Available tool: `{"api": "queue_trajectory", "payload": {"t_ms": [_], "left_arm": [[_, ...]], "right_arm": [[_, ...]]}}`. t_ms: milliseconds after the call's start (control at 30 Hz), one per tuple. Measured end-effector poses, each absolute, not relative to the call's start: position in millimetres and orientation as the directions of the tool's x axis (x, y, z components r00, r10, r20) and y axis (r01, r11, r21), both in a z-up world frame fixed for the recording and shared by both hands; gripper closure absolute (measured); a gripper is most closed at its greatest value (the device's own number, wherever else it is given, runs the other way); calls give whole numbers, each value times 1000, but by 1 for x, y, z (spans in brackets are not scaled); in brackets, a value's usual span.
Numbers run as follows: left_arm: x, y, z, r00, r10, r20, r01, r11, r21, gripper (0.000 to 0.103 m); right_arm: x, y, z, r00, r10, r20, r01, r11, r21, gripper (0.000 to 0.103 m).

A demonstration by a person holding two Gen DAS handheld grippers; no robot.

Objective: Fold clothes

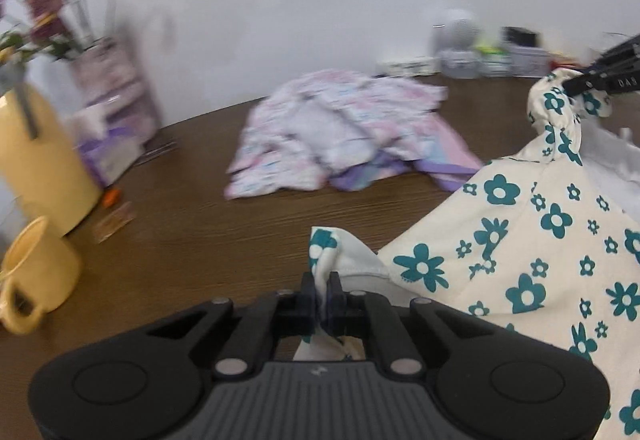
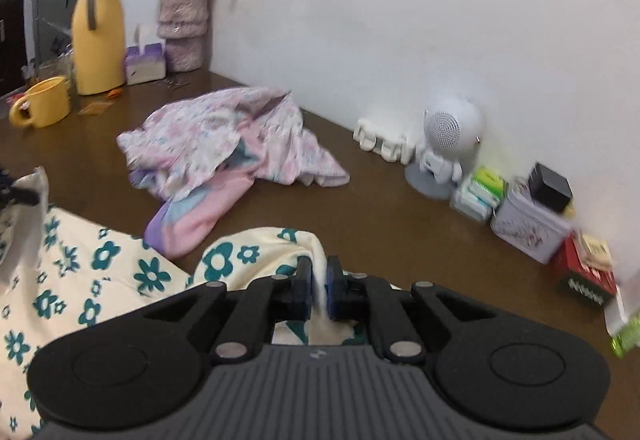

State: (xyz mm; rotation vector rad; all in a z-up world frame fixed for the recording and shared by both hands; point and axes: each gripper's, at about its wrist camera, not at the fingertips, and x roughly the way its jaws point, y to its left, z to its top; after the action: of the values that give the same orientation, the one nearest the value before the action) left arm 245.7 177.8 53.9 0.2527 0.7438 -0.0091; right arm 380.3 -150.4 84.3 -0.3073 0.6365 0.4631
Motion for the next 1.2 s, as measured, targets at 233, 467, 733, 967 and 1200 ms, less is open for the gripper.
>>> {"api": "queue_trajectory", "payload": {"t_ms": [233,467,733,967,1200], "left_arm": [[238,190,58,737,195,-647,-21,964,265,77],[195,174,77,790,103,-604,39,975,217,49],[150,121,64,747,-80,-661,236,960,151,48],[130,102,53,719,-78,-691,236,962,136,48],[114,105,53,713,-62,-698,216,967,135,48]], "right_arm": [[408,-149,66,740,306,-598,-421,905,-59,37],[355,-224,86,744,269,-611,-370,928,-41,24],[294,-312,51,669,164,-725,-273,961,-35,25],[300,-325,31,636,246,-731,-258,961,99,40],[298,-310,30,613,253,-749,-278,956,96,98]]}}
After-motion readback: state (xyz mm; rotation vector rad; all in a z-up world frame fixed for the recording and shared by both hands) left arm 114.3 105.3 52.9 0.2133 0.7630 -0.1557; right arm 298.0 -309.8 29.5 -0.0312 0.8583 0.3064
